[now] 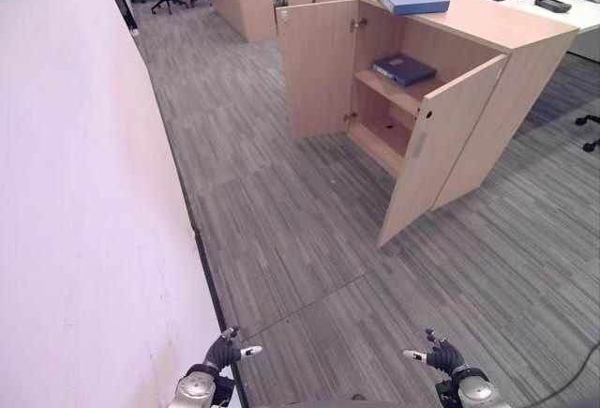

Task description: Put the empty folder in the office cabinet

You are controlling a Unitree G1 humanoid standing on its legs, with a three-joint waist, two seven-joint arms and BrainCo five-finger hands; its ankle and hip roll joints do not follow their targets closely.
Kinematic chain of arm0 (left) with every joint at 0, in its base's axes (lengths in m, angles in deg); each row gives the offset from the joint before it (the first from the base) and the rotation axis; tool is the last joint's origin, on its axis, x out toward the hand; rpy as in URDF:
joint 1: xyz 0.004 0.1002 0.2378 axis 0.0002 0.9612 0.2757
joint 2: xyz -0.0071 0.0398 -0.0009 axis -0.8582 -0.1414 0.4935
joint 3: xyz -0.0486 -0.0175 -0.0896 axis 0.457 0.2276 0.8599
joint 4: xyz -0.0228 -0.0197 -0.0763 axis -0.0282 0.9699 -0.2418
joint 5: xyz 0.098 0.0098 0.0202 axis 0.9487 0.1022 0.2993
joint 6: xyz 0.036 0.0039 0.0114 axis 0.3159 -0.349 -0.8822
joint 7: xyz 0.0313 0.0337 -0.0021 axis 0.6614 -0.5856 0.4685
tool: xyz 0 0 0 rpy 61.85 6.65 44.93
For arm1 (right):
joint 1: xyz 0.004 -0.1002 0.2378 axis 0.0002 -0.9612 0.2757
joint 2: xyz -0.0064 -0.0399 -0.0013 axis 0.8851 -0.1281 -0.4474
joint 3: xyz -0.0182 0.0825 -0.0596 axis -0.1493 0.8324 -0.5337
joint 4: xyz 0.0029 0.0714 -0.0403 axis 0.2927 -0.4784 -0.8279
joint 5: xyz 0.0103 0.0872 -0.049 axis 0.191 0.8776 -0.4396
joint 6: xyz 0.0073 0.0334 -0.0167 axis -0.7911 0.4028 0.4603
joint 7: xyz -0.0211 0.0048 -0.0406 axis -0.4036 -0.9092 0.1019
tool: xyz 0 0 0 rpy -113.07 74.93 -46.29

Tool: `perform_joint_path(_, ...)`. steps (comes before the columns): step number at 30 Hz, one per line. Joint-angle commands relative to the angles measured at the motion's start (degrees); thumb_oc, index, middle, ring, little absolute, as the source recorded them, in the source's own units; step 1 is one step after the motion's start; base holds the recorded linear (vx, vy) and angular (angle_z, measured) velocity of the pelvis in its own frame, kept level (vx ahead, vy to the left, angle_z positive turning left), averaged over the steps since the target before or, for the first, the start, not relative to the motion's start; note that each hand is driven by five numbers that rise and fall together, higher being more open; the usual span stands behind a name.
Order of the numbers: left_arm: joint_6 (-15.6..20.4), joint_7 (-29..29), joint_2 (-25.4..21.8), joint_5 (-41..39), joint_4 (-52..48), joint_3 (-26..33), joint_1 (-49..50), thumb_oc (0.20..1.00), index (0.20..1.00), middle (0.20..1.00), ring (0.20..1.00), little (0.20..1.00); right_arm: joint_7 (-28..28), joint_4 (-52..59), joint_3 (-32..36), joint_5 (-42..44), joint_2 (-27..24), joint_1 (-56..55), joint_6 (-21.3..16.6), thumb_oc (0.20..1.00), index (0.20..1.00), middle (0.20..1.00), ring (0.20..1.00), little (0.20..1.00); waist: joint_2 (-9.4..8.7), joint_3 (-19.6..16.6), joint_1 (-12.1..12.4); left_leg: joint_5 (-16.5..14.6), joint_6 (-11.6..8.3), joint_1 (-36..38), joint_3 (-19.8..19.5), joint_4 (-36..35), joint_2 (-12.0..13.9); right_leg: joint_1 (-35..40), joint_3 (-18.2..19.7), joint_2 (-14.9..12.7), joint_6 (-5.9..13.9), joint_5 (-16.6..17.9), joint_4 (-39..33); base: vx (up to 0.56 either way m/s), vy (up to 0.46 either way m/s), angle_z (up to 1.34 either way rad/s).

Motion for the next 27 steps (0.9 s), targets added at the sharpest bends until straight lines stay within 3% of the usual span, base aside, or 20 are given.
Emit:
perform_joint_path(1,1.65,0.14,-2.74,-2.69,-0.50,0.95,-4.22,1.000,1.000,1.000,1.000,1.000,0.38,2.87,0.91,2.25,-0.56,2.19,-1.65,1.000,1.000,1.000,1.000,1.000,-3.44,2.19,-0.73,-1.40,-6.56,-6.10,0.66,11.03,7.72,0.34,1.25,-3.79,3.54,-7.23,5.25,-0.04,-0.134,0.07)
perform_joint_path(4,1.92,0.07,-2.71,-3.33,-1.93,0.95,-4.43,1.000,1.000,1.000,1.000,1.000,0.68,3.57,1.89,2.46,-1.09,1.87,-1.55,1.000,1.000,1.000,1.000,1.000,-3.84,3.73,-1.14,3.14,-8.10,-12.12,0.46,22.87,9.20,1.17,0.90,-3.28,1.92,-7.92,5.81,-0.01,-0.107,0.25)
perform_joint_path(5,1.92,0.08,-2.71,-3.33,-1.93,0.95,-4.44,1.000,1.000,1.000,1.000,1.000,0.68,3.58,1.89,2.46,-1.10,1.88,-1.55,1.000,1.000,1.000,1.000,1.000,-3.74,3.69,-1.26,3.00,-8.16,-12.45,0.25,23.26,9.32,1.08,0.77,-3.15,1.87,-7.94,5.86,0.06,-0.065,0.12)
perform_joint_path(6,1.90,0.38,-2.66,-3.83,-1.82,0.84,-4.59,1.000,1.000,1.000,1.000,1.000,1.02,3.15,2.31,3.04,-1.30,1.76,-1.33,1.000,1.000,1.000,1.000,1.000,-3.64,4.52,-1.28,6.00,-7.92,-14.68,-0.15,25.67,10.48,1.73,0.75,-2.82,1.17,-9.14,6.92,0.08,-0.021,-0.07)
perform_joint_path(9,1.85,0.61,-2.81,-4.61,-1.60,1.05,-4.89,1.000,1.000,1.000,1.000,1.000,1.22,2.29,2.50,3.74,-1.18,2.06,-1.14,1.000,1.000,1.000,1.000,1.000,-3.65,4.94,-0.67,6.27,-7.31,-16.88,-0.57,22.37,11.30,2.40,0.88,-2.90,1.21,-10.33,7.64,0.15,0.037,-0.06)
perform_joint_path(12,1.80,1.20,-3.09,-5.00,-1.22,0.96,-5.45,1.000,1.000,1.000,1.000,1.000,1.64,2.10,2.74,5.13,-1.27,3.03,-1.20,1.000,1.000,1.000,1.000,1.000,-2.44,5.25,1.00,10.68,-7.96,-19.42,-5.54,9.49,13.56,4.26,2.84,-2.30,2.22,-12.92,8.10,0.26,0.145,-0.04)
perform_joint_path(15,2.22,2.00,-3.40,-6.29,-0.98,1.52,-6.16,1.000,1.000,1.000,1.000,1.000,2.40,1.18,2.10,6.17,-1.07,4.48,-1.56,1.000,1.000,1.000,1.000,1.000,-2.46,6.15,2.63,11.86,-8.81,-23.20,-9.13,2.96,14.47,6.12,5.58,-2.18,2.15,-15.81,9.28,0.26,0.112,0.03)
perform_joint_path(18,2.28,2.32,-3.44,-6.75,-0.35,1.83,-6.34,1.000,1.000,1.000,1.000,1.000,2.66,-0.18,1.89,6.58,-0.58,5.23,-1.59,1.000,1.000,1.000,1.000,1.000,-2.75,6.30,3.16,12.54,-9.50,-24.02,-8.66,0.64,15.28,7.95,7.27,-2.47,2.40,-17.45,9.35,0.25,0.166,-0.28)
perform_joint_path(21,2.22,2.23,-3.16,-6.48,1.72,2.39,-6.10,1.000,1.000,1.000,1.000,1.000,1.92,-1.27,1.37,6.24,0.49,5.41,-1.39,1.000,1.000,1.000,1.000,1.000,-2.70,4.10,3.73,13.84,-10.09,-24.14,-4.50,0.74,17.10,11.49,8.86,-4.23,3.99,-19.04,8.01,0.31,0.314,-0.81)
perform_joint_path(24,2.29,2.19,-3.41,-5.96,2.06,2.47,-5.75,1.000,1.000,1.000,1.000,1.000,1.58,-1.00,1.12,5.90,1.26,4.99,-1.28,1.000,1.000,1.000,1.000,1.000,-3.41,2.69,4.01,15.27,-10.26,-23.29,-3.98,1.05,16.89,11.53,9.61,-5.78,5.16,-19.06,7.99,0.24,0.300,-0.36)
perform_joint_path(27,2.30,2.10,-4.82,-5.43,2.47,2.60,-6.21,1.000,1.000,1.000,1.000,1.000,1.05,-3.00,1.60,6.75,3.69,5.37,-1.02,1.000,1.000,1.000,1.000,1.000,-5.95,0.81,5.02,14.44,-8.61,-23.29,-3.35,3.31,14.85,9.71,10.86,-9.18,8.69,-15.62,9.60,0.26,0.372,0.04)
